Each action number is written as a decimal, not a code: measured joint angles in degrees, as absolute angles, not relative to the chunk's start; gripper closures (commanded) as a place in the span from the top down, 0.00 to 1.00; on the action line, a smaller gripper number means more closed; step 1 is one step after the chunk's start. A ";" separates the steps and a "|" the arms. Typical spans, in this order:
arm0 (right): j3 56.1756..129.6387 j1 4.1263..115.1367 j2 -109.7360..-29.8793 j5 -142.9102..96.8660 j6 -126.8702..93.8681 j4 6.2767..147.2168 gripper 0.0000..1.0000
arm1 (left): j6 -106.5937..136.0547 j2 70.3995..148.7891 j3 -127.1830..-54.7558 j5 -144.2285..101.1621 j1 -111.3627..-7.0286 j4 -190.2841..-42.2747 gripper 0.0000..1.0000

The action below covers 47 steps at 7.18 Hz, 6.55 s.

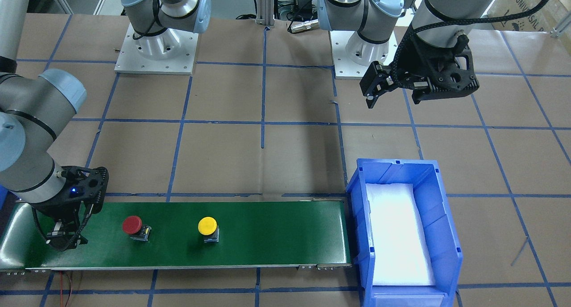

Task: Transport two buttons from left to right
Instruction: 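Hold the right gripper above the belt end as the red button arrives, then lower the right gripper and grasp the red button on the belt, then carry the red button with the right gripper into the far blue bin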

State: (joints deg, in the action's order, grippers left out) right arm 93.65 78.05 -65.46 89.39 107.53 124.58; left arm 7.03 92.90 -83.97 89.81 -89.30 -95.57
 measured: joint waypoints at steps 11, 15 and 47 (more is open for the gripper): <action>93.35 77.97 -64.85 91.35 105.14 125.95 1.00 | 7.03 92.90 -84.02 89.74 -89.30 -95.61 0.99; 90.75 77.96 -63.12 89.23 99.51 124.47 0.98 | 7.03 92.90 -83.94 89.66 -89.30 -95.63 0.99; 76.99 46.43 -50.87 83.06 139.03 122.42 1.00 | 7.03 92.90 -83.67 89.45 -89.18 -95.62 0.99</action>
